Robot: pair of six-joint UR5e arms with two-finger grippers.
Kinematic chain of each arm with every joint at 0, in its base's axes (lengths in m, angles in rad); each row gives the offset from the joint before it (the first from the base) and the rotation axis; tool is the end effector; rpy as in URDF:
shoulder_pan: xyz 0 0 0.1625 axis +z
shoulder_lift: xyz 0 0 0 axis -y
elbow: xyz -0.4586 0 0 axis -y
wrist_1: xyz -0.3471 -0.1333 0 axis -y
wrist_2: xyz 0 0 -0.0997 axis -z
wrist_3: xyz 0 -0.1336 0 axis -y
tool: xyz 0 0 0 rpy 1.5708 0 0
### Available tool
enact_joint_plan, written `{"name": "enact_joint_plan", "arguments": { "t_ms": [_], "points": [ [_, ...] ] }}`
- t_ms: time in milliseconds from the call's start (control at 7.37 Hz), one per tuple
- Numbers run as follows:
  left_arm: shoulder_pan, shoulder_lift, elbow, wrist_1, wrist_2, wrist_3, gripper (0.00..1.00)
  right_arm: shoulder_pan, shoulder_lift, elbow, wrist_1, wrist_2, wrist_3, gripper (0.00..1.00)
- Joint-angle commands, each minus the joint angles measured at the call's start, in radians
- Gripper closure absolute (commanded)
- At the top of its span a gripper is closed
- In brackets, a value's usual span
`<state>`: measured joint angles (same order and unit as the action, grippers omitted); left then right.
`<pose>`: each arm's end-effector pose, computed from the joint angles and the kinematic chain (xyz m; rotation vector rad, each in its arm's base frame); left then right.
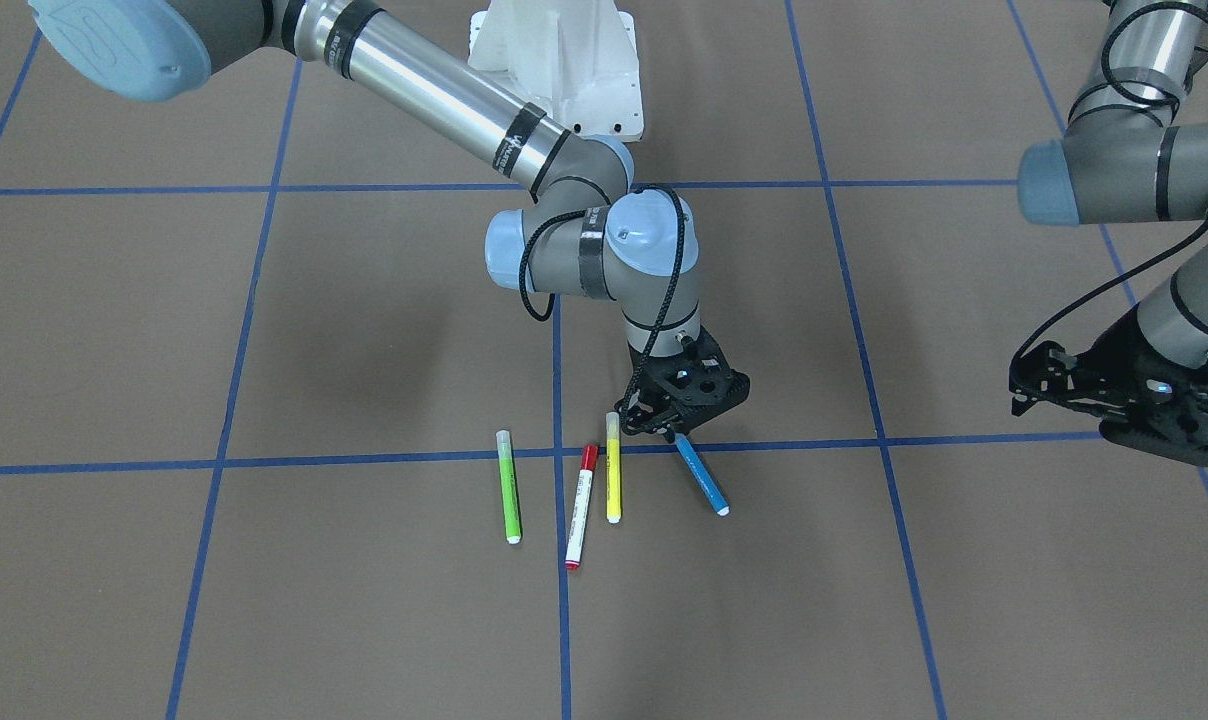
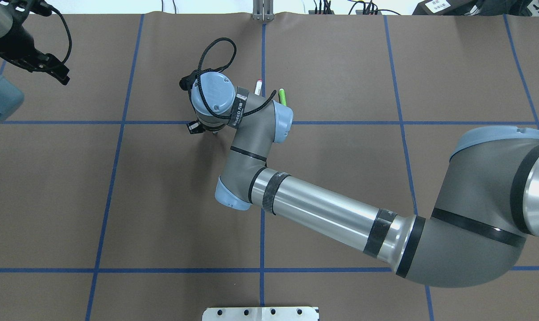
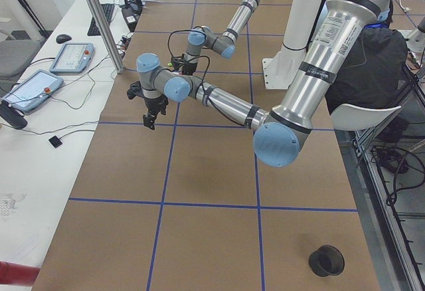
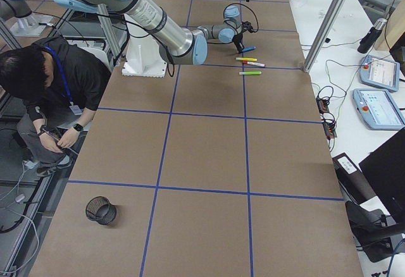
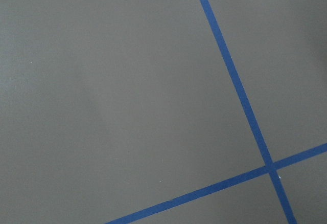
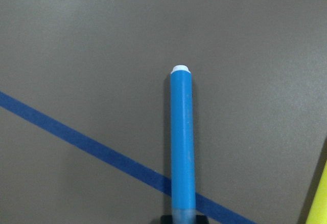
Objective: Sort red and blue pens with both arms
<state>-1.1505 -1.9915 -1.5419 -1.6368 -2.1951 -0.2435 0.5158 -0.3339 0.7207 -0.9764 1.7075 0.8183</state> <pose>0.2130 -0.6118 0.5017 0.2195 0.7265 0.3111 -0.7437 -0.5540 0.1726 0.4810 -0.8666 -0.2841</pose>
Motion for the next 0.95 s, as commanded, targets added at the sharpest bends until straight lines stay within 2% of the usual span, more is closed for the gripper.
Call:
{"name": "enact_joint_plan", "arguments": {
  "t_ms": [0,136,271,543,679,814],
  "points": [
    [0.0,-0.022,-0.001,0.002,0.0,-0.035,0.01,0.038,0.013,0.041,-0.022,0.004,0.033,1.0],
    [0.003,-0.055,0.002,0.002,0.0,-0.087,0.01,0.065,0.007,0.095,-0.101,0.027,0.047,1.0],
    [0.04,-0.078,0.005,-0.001,0.0,-0.146,0.01,0.114,-0.007,0.148,-0.175,0.088,0.048,1.0],
    [0.127,-0.215,0.093,-0.05,0.002,-0.305,0.01,0.252,-0.092,0.213,-0.222,0.269,0.038,1.0],
    [0.17,-0.258,0.149,-0.157,0.018,-0.404,0.01,0.332,-0.153,0.25,-0.235,0.373,0.033,1.0],
    [0.213,-0.317,0.216,-0.27,0.073,-0.522,0.01,0.392,-0.206,0.299,-0.281,0.423,0.025,1.0]
  ]
}}
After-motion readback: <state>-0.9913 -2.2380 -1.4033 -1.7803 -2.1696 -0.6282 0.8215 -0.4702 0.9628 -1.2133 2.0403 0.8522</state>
